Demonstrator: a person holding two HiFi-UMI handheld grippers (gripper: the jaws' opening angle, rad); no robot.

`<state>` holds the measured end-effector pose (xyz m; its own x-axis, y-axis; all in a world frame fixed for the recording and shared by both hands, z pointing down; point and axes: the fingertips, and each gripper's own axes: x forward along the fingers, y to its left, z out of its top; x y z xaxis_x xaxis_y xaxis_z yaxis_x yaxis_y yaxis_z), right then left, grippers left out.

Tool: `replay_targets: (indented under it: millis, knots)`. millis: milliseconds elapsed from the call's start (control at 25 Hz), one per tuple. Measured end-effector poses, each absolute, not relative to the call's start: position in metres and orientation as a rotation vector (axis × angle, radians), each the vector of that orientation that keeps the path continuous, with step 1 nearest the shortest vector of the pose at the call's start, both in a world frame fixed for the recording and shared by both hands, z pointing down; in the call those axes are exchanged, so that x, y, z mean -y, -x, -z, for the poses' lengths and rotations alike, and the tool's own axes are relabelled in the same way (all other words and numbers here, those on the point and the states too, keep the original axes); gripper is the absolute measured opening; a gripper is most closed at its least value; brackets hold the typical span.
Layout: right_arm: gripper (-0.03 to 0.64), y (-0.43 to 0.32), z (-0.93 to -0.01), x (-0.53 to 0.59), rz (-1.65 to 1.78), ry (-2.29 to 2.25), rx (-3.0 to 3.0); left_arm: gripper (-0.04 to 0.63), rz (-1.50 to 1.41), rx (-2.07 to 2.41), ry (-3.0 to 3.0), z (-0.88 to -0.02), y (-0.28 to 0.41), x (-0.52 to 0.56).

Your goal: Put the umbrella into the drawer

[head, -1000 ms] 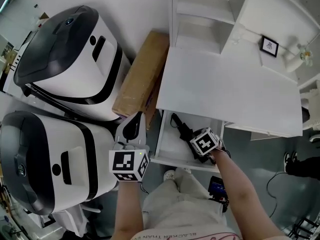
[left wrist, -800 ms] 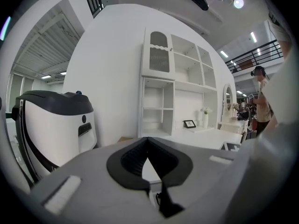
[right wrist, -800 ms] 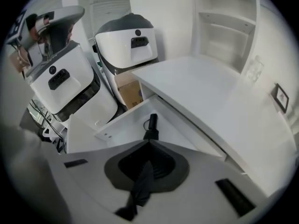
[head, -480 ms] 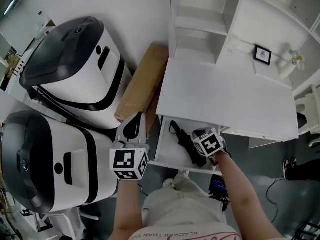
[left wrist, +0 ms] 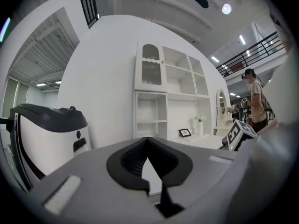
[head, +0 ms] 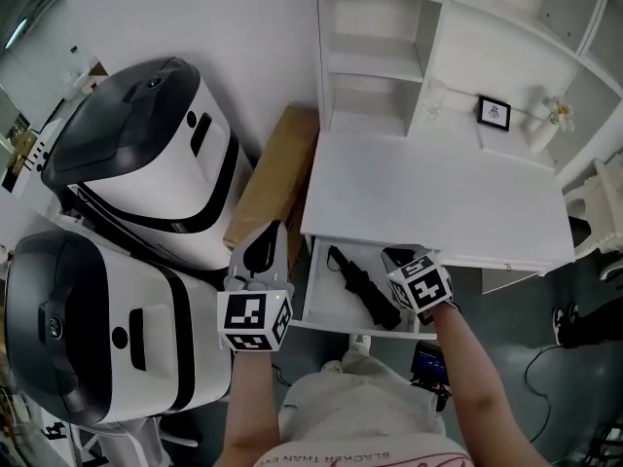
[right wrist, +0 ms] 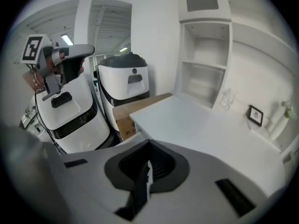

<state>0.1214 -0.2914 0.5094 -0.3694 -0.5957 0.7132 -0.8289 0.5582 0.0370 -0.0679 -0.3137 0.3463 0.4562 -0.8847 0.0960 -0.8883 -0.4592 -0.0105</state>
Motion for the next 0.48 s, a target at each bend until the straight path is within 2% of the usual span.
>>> replay_targets:
  millis: [480]
  knots:
    - [0.006,-0.132,-0.389,0.263,-0.240,-1.514,2.224,0.002,-0.028,1.531,-2.793,-0.306,0.058,0.292]
